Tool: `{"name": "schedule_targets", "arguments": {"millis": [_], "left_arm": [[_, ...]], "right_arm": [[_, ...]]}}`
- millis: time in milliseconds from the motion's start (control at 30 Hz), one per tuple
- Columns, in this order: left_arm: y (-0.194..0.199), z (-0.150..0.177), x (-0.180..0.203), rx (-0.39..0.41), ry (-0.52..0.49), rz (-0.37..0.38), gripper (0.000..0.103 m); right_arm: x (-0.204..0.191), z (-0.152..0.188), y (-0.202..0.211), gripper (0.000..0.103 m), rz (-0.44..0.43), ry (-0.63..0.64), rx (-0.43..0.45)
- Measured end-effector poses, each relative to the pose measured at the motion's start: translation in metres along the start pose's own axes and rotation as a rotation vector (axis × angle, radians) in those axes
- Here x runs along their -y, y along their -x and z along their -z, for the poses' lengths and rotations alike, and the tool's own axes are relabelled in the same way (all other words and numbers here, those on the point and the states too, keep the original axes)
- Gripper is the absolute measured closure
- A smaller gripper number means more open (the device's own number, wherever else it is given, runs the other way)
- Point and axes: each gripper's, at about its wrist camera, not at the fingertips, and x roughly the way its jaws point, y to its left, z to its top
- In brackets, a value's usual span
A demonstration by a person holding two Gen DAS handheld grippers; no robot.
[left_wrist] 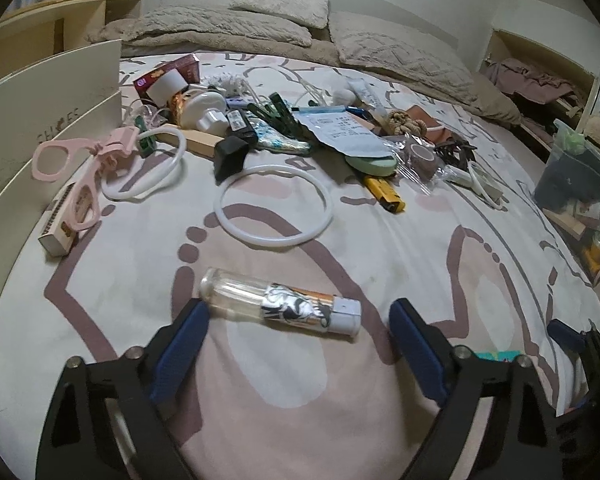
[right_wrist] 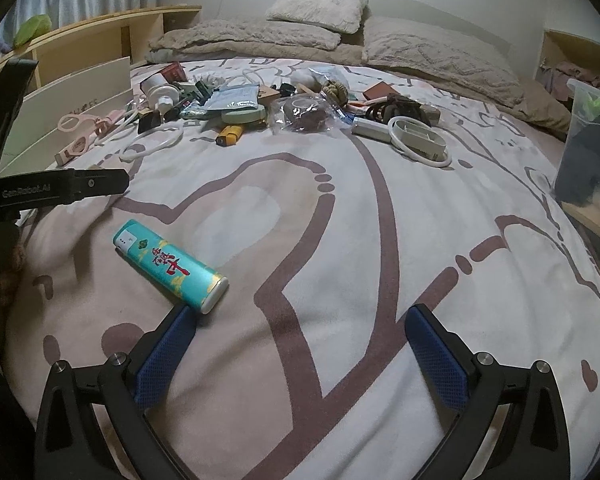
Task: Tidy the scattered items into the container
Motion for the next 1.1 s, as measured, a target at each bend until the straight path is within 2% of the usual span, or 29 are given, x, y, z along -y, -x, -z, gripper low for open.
{"name": "schedule_targets", "arguments": {"millis": [67, 200, 467, 633, 700, 767, 833, 933, 1100], "left_arm": [[0.001, 0.000, -0.002, 0.003, 0.000, 0.001, 0.021], [0.000, 0.002, -0.004, 0.005, -0.006, 0.006, 0.022], [0.006, -0.002, -0.020, -0.003, 0.000, 0.003, 0.057], [0.011, -0.003, -0.026, -0.003, -0.034, -0.019, 0.057], [0.014, -0.003, -0.030, -0.002, -0.039, -0.030, 0.052], [0.017, -0.005, -0.037, 0.006, -0.030, -0.040, 0.023], [0.020, -0.008, -0.043, 0.012, -0.026, -0.044, 0.013], [0.020, -0.013, -0.050, -0.003, -0.063, -0.059, 0.007], [0.015, -0.015, -0.057, -0.034, -0.133, -0.082, 0.006]], "right_arm": [[-0.003, 0.001, 0.003, 0.000, 0.003, -0.005, 0.009], [-0.011, 0.002, 0.011, 0.000, -0.018, -0.018, 0.008], [-0.033, -0.005, 0.018, 0.000, -0.059, -0.110, 0.019], [-0.053, -0.012, 0.012, 0.000, -0.050, -0.106, 0.008], [-0.057, -0.016, 0.009, 0.000, -0.038, -0.117, 0.005], [-0.062, -0.019, 0.005, 0.000, -0.025, -0.123, 0.000], [-0.066, -0.022, 0.000, 0.000, -0.024, -0.131, -0.007], [-0.071, -0.025, -0.005, 0.000, -0.011, -0.138, -0.014], [-0.073, -0.029, -0.012, 0.000, 0.006, -0.158, -0.010]]}}
